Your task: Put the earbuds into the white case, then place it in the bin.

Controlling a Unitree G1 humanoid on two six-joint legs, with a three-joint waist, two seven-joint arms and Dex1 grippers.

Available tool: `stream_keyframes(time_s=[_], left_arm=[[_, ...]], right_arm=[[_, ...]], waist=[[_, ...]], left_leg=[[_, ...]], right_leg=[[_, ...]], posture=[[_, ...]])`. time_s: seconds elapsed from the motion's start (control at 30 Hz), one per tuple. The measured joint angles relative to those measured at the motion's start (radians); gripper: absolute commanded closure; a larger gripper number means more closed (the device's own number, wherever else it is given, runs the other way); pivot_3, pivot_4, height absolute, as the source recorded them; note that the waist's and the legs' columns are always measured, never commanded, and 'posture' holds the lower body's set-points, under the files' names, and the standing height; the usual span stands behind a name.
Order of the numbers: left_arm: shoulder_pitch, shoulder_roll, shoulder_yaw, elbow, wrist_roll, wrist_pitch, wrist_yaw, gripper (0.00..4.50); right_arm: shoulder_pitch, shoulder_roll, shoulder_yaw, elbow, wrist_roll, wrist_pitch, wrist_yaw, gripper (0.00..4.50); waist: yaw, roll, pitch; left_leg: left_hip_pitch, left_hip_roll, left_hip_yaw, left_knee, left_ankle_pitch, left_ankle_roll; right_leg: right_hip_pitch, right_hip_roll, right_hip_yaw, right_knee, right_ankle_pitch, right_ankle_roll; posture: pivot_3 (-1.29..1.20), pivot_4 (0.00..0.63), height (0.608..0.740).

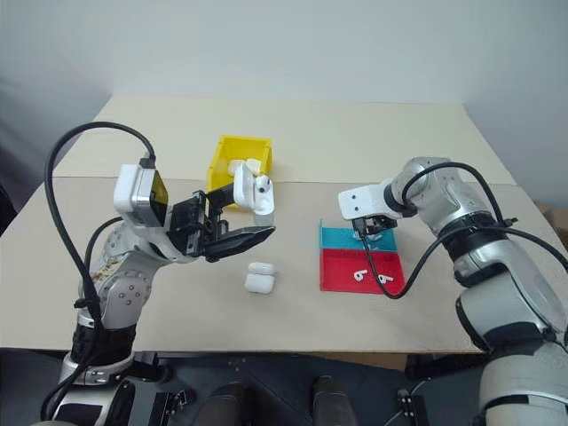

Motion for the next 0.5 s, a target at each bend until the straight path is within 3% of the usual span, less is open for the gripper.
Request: stream_keyframes(time_s=[0.5], left_arm=[[0.035, 0.04, 0.006, -0.059, -0.001, -0.005, 0.04, 1.66]], right_arm=[[-0.039, 0.108, -0.027, 0.252, -0.125, -0.153, -0.041, 2.47]], waist=[[-0.003, 0.001, 0.0]], left_leg=[[0.002, 0.0, 0.0, 0.001, 0.001, -0.001]], right_leg=[[0.0, 0.0, 0.0, 0.004, 0.001, -0.001]], posture=[[0.0, 0.15, 0.74]])
